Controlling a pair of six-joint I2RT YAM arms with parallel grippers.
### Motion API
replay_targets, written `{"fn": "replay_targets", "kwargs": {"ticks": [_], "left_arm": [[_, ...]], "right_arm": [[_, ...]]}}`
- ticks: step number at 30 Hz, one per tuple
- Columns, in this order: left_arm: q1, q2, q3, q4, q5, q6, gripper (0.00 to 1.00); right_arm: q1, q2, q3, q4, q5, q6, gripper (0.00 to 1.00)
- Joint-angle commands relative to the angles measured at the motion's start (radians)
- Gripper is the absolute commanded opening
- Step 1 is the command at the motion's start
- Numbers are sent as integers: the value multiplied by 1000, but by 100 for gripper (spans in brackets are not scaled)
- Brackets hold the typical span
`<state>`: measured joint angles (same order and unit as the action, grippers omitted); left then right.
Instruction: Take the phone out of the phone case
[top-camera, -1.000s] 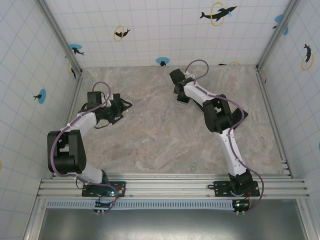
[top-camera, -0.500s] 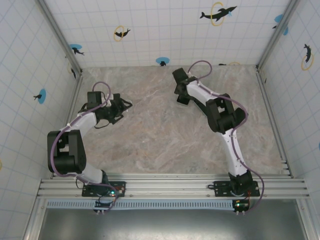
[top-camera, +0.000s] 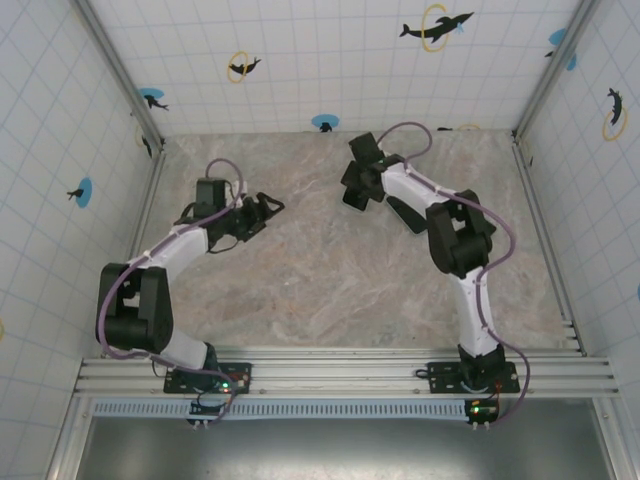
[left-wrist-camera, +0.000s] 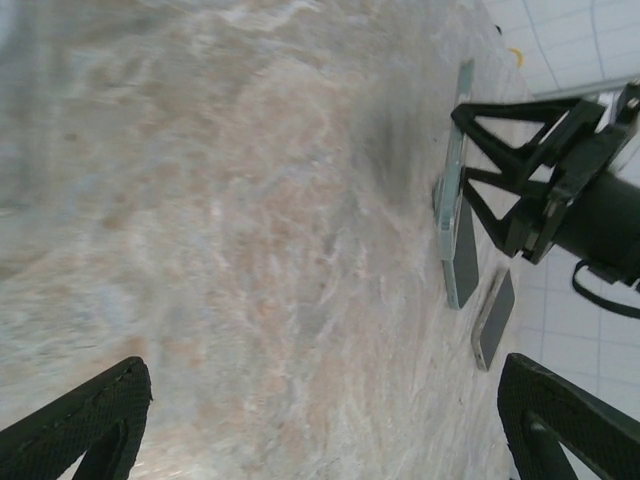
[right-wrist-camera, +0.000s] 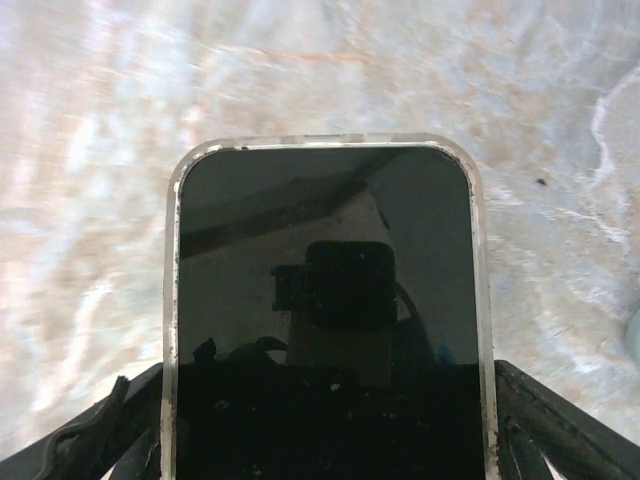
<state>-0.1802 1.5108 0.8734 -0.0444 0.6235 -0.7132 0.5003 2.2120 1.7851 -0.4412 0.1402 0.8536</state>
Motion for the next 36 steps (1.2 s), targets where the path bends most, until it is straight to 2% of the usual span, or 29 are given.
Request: {"fn": "replay_targets", "kwargs": {"ticks": [1, 8, 15, 25, 26, 29, 32, 36], "left_arm": [[-77, -30, 36, 76, -80, -32, 90], [-235, -1, 81, 167, -181, -38, 84], [-350, 66, 180, 207, -225, -19, 78], [-387, 182, 286, 200, -235, 17, 56], [-388, 188, 292, 201, -234, 19, 51], [-390, 200, 307, 211, -217, 29, 48], [-399, 207, 311, 216, -211, 36, 38], [-405, 206, 309, 221, -212, 43, 32]], "right_arm": [[4, -144, -74, 182, -71, 59, 40], [10, -296, -256, 346, -128, 137, 39], [21, -380, -324, 374, -136, 157, 39], [37, -444, -389, 413, -146, 204, 39], [38, -449, -396, 419, -149, 209, 39], [42, -458, -408, 426, -154, 224, 39], [46, -463, -414, 431, -158, 234, 39], [51, -468, -420, 434, -163, 238, 38]]}}
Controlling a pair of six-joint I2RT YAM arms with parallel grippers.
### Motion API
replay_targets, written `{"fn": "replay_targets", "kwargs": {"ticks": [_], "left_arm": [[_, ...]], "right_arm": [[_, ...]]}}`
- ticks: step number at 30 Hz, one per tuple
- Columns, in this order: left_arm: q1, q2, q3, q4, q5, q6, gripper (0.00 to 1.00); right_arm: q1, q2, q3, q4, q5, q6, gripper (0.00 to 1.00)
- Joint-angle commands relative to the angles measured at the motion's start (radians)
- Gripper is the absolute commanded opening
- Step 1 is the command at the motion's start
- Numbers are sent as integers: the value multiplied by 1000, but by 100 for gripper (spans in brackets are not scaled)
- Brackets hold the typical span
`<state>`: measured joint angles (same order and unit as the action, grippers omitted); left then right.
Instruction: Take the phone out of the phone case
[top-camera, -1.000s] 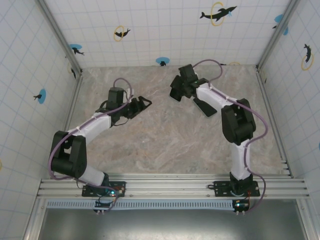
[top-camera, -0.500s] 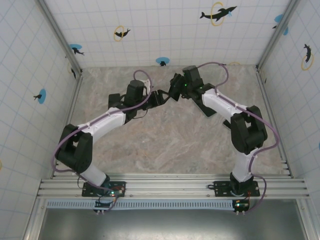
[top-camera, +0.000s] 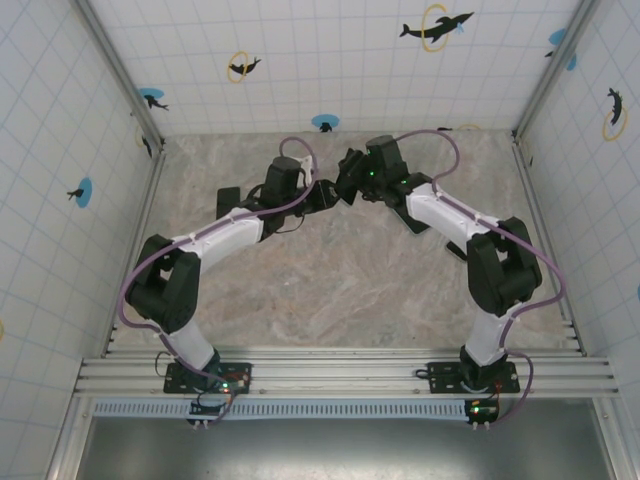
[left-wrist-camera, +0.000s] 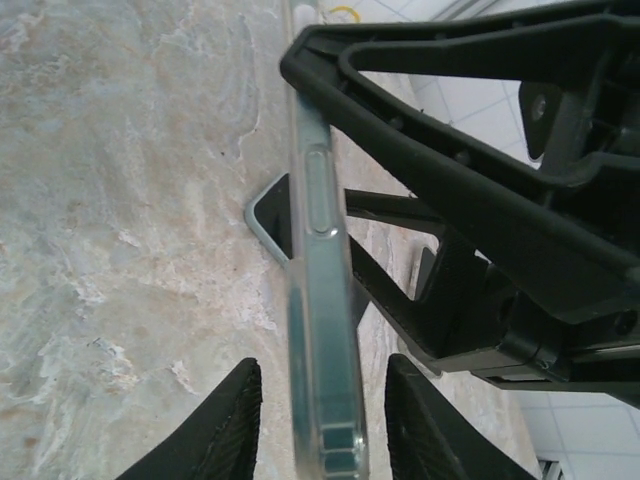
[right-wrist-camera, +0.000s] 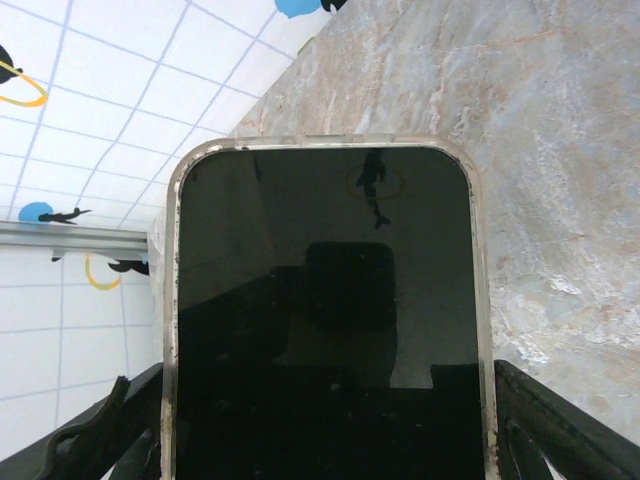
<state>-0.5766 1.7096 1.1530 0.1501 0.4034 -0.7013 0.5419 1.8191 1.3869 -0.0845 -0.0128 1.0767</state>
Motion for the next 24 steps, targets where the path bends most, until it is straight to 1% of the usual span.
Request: {"fn": "replay_targets", "kwargs": {"ticks": [1, 4, 9, 11, 13, 15, 19, 24], "left_arm": [[-11, 6, 29, 25, 7, 37, 30], [-11, 1, 27, 26, 3, 46, 27], [-12, -20, 9, 25, -7, 54, 13], [-12, -28, 7, 20, -16, 60, 12], [-12, -32, 7, 16, -16, 67, 8], [-12, -37, 9, 8, -18, 71, 7], [-11, -51, 18, -17, -21, 100, 7], [-2, -66, 55, -87, 28, 157, 6]], "right_arm": [[13, -75, -22, 76, -10, 15, 38], [19, -76, -26, 78, -15, 19, 39], [24, -82, -51, 90, -13, 27, 40], [26, -84, -58, 95, -16, 29, 41], [30, -84, -63, 101, -22, 31, 43], [33, -84, -66, 103, -24, 28, 48], [30, -94, -84, 120, -30, 8, 62], [14, -130, -104, 136, -54, -86, 81]]}}
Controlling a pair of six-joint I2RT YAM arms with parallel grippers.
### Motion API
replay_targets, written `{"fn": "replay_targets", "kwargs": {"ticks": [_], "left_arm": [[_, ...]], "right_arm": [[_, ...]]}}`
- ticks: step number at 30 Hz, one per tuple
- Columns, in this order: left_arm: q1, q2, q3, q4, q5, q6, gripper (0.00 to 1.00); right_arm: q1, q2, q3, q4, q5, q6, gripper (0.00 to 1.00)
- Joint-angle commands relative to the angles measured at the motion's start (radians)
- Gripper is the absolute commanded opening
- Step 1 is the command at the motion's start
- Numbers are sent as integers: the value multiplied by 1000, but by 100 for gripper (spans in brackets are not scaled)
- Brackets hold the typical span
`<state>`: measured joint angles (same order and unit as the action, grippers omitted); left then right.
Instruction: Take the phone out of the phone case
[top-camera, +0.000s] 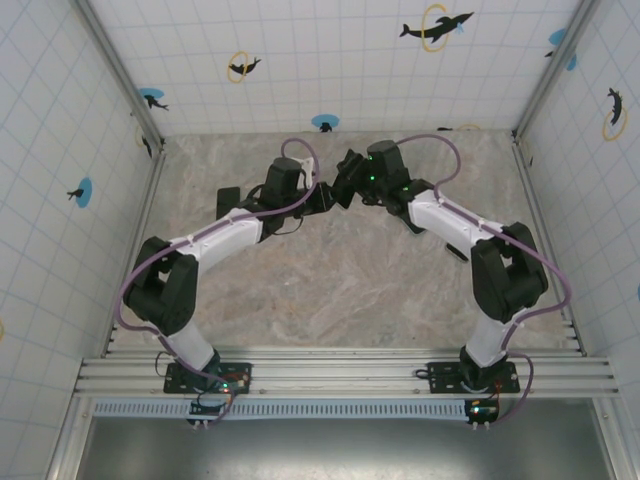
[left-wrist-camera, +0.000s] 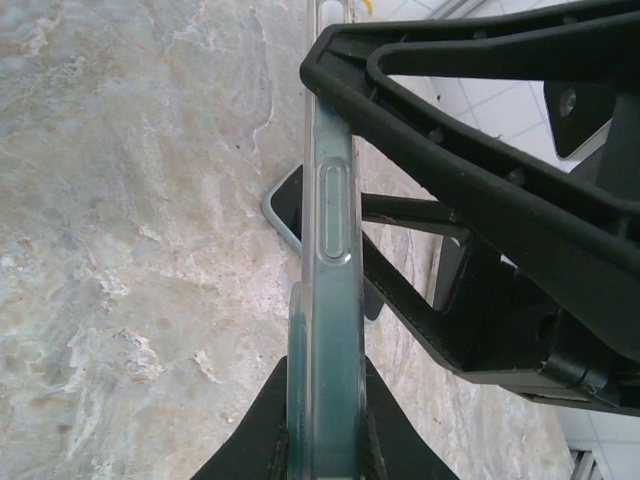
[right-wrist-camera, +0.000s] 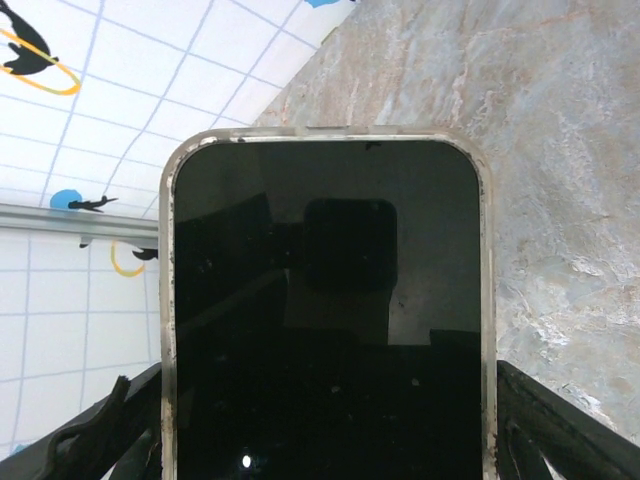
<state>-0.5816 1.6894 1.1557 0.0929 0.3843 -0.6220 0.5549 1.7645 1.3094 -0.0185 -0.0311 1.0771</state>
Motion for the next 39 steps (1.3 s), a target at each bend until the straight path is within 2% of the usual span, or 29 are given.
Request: {"fn": "replay_targets", "kwargs": {"ticks": [1, 4, 8, 13, 17, 22, 28, 35, 39], "left_arm": [[9, -50, 55, -40, 66, 84, 6], [35, -74, 49, -45, 99, 74, 6], [76, -106, 56, -62, 204, 58, 5], [104, -151, 59, -88, 310, 43, 5], [144, -186, 32, -21, 360, -85, 5], [146, -222, -31, 123, 411, -281, 5], [147, -240, -35, 170, 455, -392, 5], [146, -259, -52, 265, 531, -509, 5], [147, -278, -42, 210, 557, -497, 5]], "right_arm": [[-5, -89, -40, 85, -43, -101, 83], [-33, -123, -89, 149, -91, -122, 86], [-75, -175, -158, 212, -161, -157, 87], [-117, -224, -273, 401, -299, -153, 85], [-157, -246, -387, 591, -394, -54, 80], [-159, -242, -463, 863, -471, 90, 75], [-160, -198, -504, 1149, -520, 232, 70], [-157, -149, -476, 1181, -551, 271, 56], [-157, -120, -443, 1202, -559, 295, 47]]}}
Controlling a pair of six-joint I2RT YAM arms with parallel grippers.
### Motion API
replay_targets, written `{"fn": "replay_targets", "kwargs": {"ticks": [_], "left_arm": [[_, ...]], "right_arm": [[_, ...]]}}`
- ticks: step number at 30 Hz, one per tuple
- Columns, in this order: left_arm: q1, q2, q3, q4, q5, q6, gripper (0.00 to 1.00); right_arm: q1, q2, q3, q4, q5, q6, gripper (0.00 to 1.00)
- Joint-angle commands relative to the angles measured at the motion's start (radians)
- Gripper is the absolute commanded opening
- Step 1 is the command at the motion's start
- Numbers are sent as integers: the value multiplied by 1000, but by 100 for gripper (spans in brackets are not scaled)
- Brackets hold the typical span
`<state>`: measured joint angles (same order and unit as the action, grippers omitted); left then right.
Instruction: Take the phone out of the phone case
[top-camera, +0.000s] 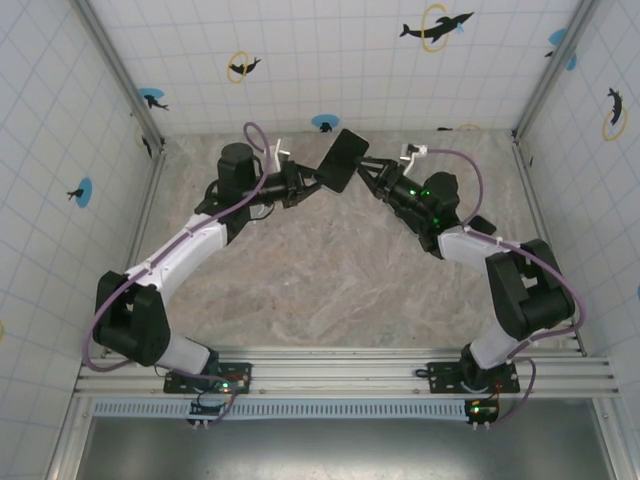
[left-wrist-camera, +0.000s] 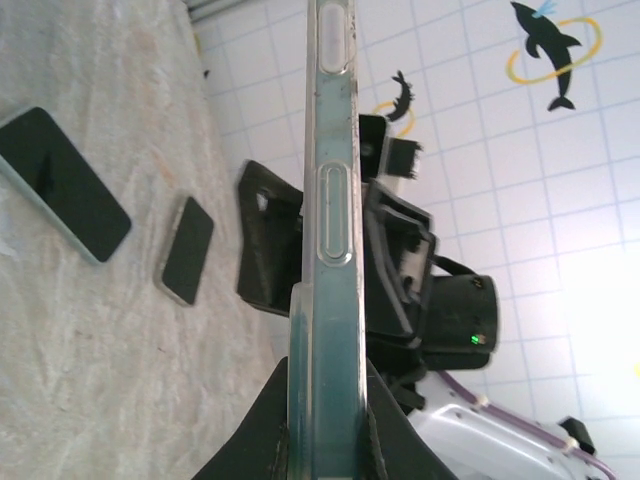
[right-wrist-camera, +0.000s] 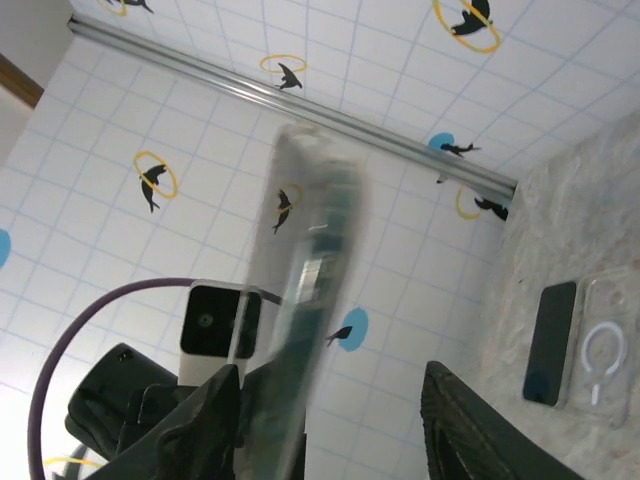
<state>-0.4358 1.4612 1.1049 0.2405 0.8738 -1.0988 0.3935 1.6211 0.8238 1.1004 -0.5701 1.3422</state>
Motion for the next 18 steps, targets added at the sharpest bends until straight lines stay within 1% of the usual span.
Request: {"fn": "replay_targets", "kwargs": {"ticks": [1, 4, 7, 12, 18], "left_arm": [[1, -54, 10, 42, 74, -8, 5], [1, -59, 14, -23, 87, 37, 5], [2, -53, 40, -98, 90, 102, 5], [2, -41, 40, -104, 90, 112, 5], [2, -29, 31, -86, 77, 111, 6]], "right_arm": [[4, 31, 51, 89, -24, 37, 44], [2, 51, 67, 102, -28, 65, 42], [-2, 64, 75, 112, -38, 86, 35], [-5, 86, 90, 135, -59, 114, 29], [-7, 103, 96, 167, -68, 148, 14]]}}
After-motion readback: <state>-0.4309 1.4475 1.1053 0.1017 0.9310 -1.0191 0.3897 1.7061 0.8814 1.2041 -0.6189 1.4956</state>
